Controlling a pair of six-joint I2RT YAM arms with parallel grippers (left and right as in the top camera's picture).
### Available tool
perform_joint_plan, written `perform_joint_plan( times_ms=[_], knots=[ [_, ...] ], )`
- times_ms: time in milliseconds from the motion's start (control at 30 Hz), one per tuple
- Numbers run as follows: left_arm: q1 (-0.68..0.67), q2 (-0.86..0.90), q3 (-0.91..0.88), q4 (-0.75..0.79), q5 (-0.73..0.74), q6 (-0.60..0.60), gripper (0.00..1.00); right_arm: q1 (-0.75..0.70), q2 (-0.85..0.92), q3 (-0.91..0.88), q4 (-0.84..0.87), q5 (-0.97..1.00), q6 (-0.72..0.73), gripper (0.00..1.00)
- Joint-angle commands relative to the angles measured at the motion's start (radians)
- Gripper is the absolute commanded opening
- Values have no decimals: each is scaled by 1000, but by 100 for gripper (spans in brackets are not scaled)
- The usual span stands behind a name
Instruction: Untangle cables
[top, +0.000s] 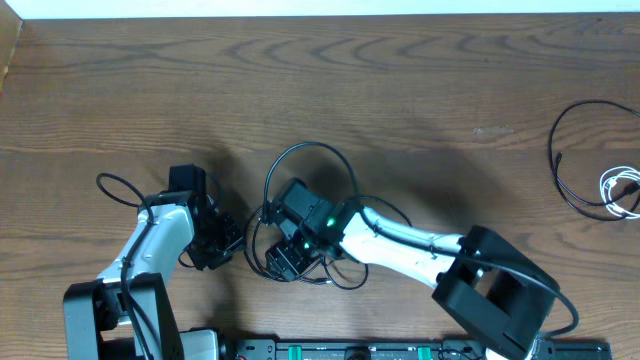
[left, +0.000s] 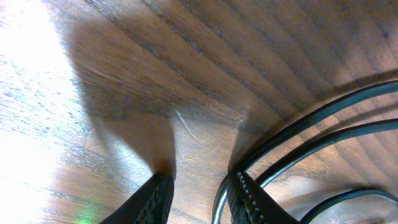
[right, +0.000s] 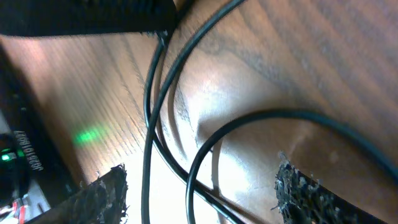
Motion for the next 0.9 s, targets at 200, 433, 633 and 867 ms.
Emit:
perform_joint_plan(
  times_ms=[200,433,633,867],
  knots=[
    [-4,8,-10,-9,26,-5,36,87,-14,-2,1,132,50,81],
    [-4,8,-19,-11,66,-5,36,92,-11,-2,5,187,97,62],
    [-4,8,-22,-16,98,-5,36,92,3,-2,13,217,129,57],
    [-4,8,-22,-18,98,-5,36,92,11,-2,39,196,177,60]
  ],
)
